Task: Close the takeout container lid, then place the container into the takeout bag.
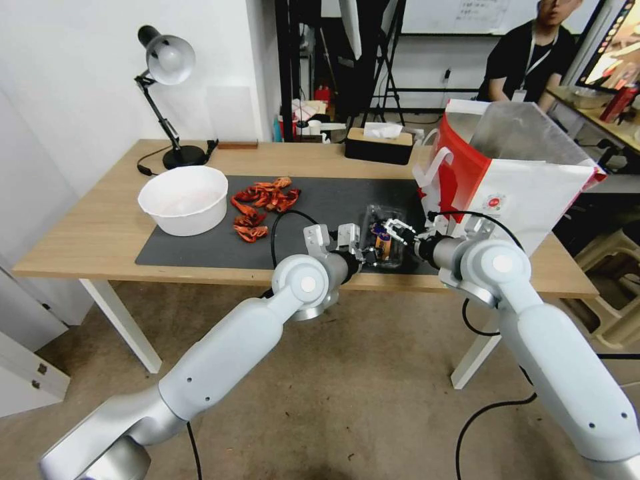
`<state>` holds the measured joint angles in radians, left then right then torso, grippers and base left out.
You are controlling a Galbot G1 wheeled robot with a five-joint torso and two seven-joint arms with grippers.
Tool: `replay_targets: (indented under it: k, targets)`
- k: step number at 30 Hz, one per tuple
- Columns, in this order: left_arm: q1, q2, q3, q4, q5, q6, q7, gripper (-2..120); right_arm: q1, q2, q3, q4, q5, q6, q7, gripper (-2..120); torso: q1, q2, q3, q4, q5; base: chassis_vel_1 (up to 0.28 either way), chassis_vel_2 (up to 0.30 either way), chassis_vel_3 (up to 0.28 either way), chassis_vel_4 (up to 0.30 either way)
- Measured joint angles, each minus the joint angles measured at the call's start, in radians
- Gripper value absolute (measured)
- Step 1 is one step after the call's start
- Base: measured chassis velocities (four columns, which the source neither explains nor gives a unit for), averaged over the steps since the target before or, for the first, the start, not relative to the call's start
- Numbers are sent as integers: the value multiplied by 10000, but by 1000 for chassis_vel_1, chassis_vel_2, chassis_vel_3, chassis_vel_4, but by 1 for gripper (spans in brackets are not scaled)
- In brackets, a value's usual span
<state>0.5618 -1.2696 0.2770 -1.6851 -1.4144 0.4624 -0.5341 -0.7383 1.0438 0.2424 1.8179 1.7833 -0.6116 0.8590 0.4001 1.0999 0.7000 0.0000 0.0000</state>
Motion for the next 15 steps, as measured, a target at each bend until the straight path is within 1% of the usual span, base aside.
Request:
replay_targets:
  k: [1,2,4,5,6,8,9,12,13,14,15]
  targets:
    - [0,0,0,0,0,0,0,0,0,0,0,0,0,0,0,82,0,0,0,0,0,0,0,0,0]
    - [21,6,-19,-18,0,-10,-2,0,51,25,-2,-41,102,-109,93,75,1,0,0,0,0,0,0,0,0]
    - [59,26,-58,-35,0,-20,-6,0,80,64,-6,-113,163,-204,157,67,0,0,0,0,0,0,0,0,0]
    - [59,26,-58,-35,0,-20,-6,0,80,64,-6,-113,163,-204,157,67,0,0,0,0,0,0,0,0,0]
    - [72,36,-78,-45,0,-23,-6,0,81,81,-6,-145,168,-213,158,63,0,0,0,-1,0,0,0,0,0]
    - [87,57,-96,-70,0,-33,-7,0,59,93,16,-191,179,-238,150,52,-2,0,0,0,0,0,0,0,0]
    - [87,57,-96,-70,0,-33,-7,0,59,93,16,-191,179,-238,150,52,-2,0,0,0,0,0,0,0,0]
    - [87,69,-118,-115,-4,-40,-9,0,-15,93,74,-202,206,-296,148,39,-2,0,0,0,0,0,0,0,0]
    - [87,69,-118,-115,-4,-40,-9,0,-15,93,74,-202,206,-296,148,39,-2,0,0,0,0,0,0,0,0]
    - [84,70,-128,-129,-11,-42,-10,0,-53,92,88,-200,207,-313,146,32,-1,0,0,-1,0,0,0,0,0]
    - [83,72,-140,-135,-14,-45,-12,0,-83,92,103,-187,207,-314,137,27,-2,0,0,-1,0,0,0,0,0]
